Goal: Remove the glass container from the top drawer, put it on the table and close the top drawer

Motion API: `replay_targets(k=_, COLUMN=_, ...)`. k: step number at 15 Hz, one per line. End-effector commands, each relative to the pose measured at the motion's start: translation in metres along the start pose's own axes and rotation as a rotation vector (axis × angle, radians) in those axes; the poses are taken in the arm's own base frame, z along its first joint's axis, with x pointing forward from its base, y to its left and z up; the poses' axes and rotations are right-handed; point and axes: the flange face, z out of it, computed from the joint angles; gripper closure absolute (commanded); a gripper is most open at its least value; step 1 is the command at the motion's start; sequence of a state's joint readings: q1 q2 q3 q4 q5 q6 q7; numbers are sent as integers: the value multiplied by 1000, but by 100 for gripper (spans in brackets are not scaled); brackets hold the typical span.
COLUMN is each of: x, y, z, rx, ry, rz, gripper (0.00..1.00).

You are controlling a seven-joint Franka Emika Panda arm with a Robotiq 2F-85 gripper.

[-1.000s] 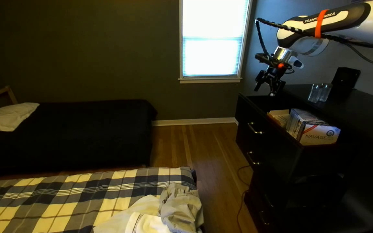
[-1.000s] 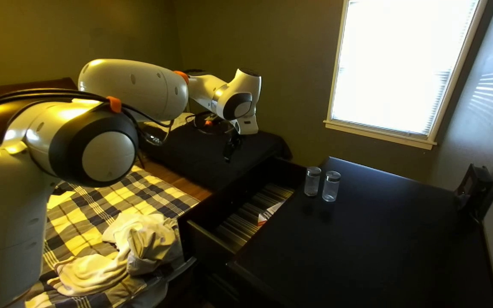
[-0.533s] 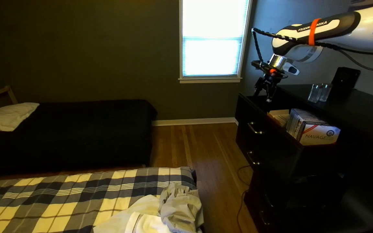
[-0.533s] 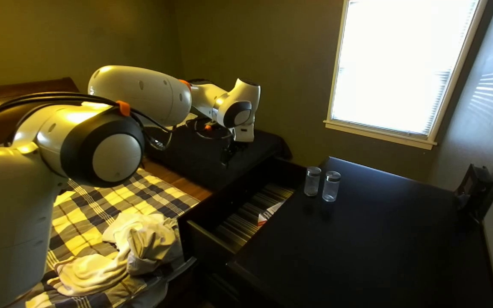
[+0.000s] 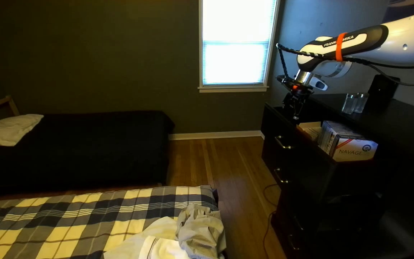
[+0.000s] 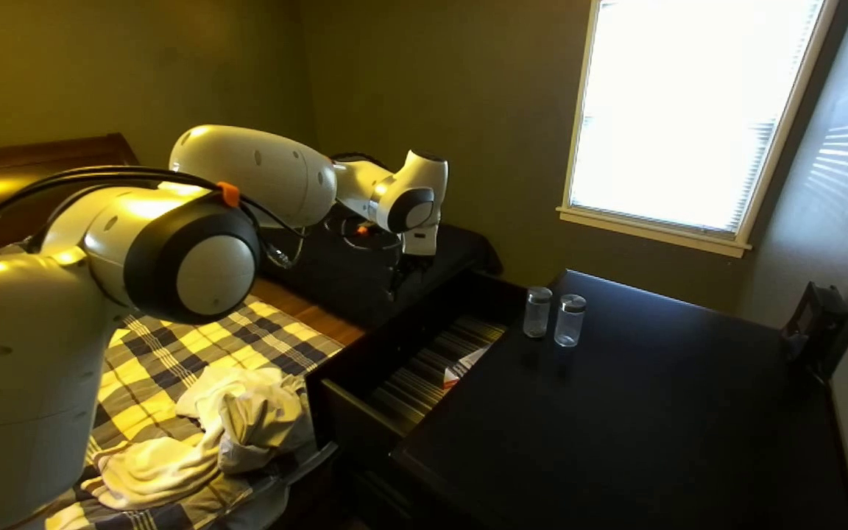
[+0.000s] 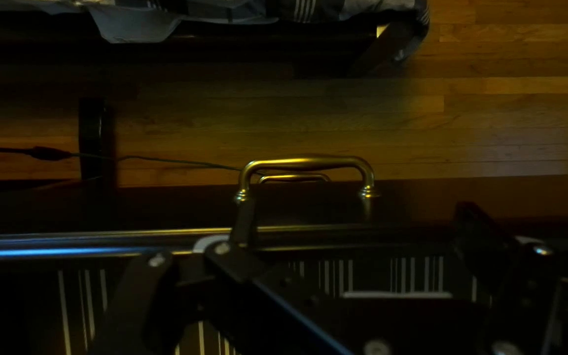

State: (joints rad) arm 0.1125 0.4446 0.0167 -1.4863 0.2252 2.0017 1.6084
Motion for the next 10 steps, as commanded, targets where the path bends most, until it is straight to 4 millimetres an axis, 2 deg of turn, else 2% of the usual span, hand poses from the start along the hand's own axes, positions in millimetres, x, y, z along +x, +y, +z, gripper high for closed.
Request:
replay_targets(k=1, x=4, y=1, z=12, rx=7, ry=38, rz=43, gripper=0)
replay_targets(k=10, x=16, y=0, z=22, rx=20, ry=76, rz=14, gripper=0)
